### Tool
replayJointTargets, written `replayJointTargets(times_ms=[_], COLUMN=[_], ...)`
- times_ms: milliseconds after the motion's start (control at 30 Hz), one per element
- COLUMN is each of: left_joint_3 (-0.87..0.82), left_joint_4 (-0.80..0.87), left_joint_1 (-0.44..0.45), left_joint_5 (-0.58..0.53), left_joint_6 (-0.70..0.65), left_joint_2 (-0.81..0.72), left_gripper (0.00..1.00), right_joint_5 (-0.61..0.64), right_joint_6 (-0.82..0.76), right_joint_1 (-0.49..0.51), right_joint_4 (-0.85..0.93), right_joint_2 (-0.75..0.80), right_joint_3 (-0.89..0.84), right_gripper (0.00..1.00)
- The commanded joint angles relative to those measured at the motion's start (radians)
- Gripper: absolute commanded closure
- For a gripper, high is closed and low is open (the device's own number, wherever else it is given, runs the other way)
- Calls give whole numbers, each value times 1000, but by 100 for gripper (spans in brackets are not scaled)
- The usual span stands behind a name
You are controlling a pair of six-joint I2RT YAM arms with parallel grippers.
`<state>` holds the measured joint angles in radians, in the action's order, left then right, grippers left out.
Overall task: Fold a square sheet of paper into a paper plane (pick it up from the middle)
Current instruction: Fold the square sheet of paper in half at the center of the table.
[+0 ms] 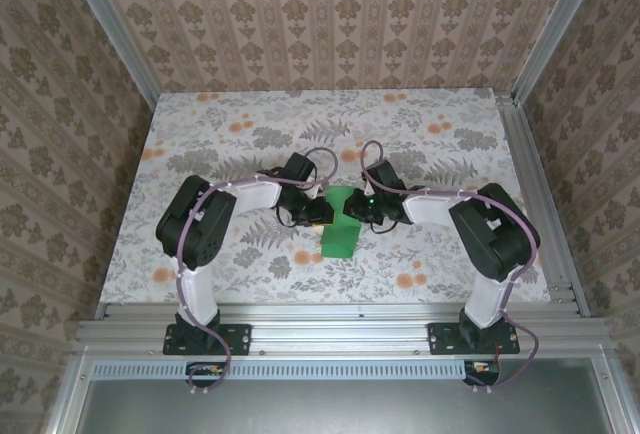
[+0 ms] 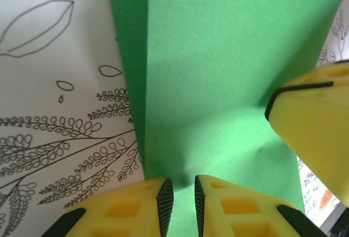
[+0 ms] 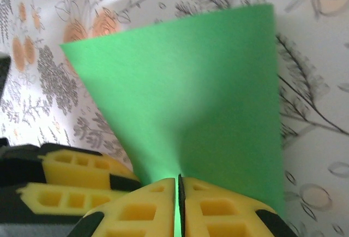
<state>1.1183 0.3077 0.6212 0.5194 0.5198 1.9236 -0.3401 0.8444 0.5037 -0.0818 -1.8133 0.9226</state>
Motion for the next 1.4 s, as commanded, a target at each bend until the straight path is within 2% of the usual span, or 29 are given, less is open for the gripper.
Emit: replayJointTargets(times_ms=[0,333,867,1000,1133,1367], left_joint_3=[-32,-42,-49,-45,-41,-31], left_joint_4=[85,94,102,103,103,108], left_joint_1=[7,7,6,6,6,9], left_joint_5=[-123,-139,-149,-147,-142,-132], left_joint_6=[-39,-52,-59,-59,-60,-65], left_joint_2=[81,84,91,96,104,115], left_gripper=[76,76,76,76,76,76], right_joint_5=[-3,103,109,61,20,-12], right_joint_6=[5,-80,-124,-122,-81,-51], right_joint_1=[-4,-47,-162,-152,-100,-74], right_joint_4=[-3,89,65,60,40,-26], right_joint_2=[-43,-82,-67,-17,60,-42], right_joint_3=[38,52,49,49,21,65], right_gripper=[86,87,87,87,86,87])
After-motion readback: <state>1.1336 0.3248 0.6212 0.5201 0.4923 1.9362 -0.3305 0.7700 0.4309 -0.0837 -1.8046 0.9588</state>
